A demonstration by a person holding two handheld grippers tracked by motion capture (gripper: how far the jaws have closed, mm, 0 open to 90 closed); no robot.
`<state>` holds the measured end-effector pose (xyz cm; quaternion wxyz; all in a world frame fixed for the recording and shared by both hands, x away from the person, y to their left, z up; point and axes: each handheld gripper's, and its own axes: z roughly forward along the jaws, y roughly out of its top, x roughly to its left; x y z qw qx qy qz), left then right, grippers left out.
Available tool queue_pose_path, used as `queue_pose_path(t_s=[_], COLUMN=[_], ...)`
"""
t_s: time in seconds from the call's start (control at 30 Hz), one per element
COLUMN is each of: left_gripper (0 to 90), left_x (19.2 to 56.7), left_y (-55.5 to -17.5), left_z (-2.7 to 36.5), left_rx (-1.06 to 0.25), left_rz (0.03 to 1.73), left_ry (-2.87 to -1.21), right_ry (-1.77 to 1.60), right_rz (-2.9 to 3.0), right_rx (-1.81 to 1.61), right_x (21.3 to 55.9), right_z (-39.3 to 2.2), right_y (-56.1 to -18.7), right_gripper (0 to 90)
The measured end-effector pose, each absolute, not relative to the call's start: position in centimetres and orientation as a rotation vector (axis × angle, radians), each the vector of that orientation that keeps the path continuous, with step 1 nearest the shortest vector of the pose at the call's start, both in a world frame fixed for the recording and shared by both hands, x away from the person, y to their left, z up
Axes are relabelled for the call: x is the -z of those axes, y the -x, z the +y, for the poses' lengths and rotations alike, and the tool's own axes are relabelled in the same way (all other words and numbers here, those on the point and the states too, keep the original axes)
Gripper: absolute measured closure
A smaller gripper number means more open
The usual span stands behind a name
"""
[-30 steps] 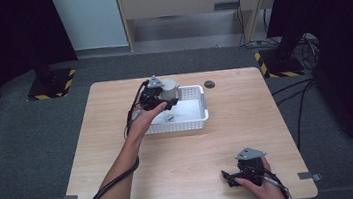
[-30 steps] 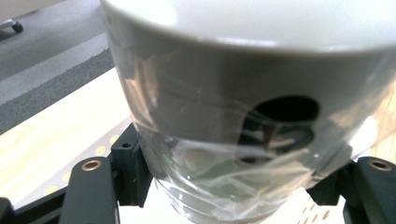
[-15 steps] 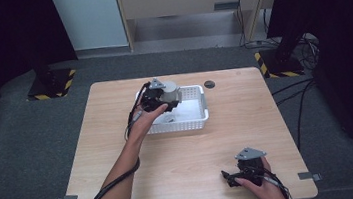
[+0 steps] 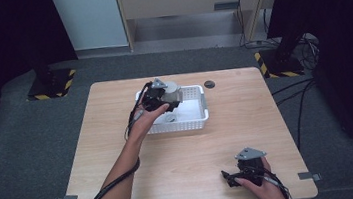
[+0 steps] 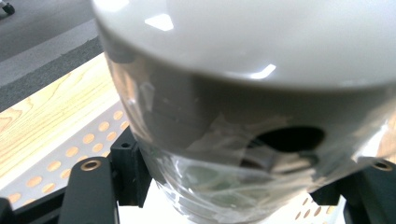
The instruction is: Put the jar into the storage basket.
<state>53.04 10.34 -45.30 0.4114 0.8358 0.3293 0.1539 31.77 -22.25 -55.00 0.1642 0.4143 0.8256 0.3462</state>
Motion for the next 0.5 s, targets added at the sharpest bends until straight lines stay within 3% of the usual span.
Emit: queue_pose_path(t_s=[0.5], left_gripper=[29.1], left_x=[45.36], left_y=[-52.74], left_z=[10.68], left_rx=[-0.381], left_rz=[0.845], left_ry=[-2.097], right_ry=[-1.183], right_rz=[2.352], right_rx=[-0.988], right_x=[55.01], right_z=[-22.24], right_y=[-31.76], right_gripper=[0.4])
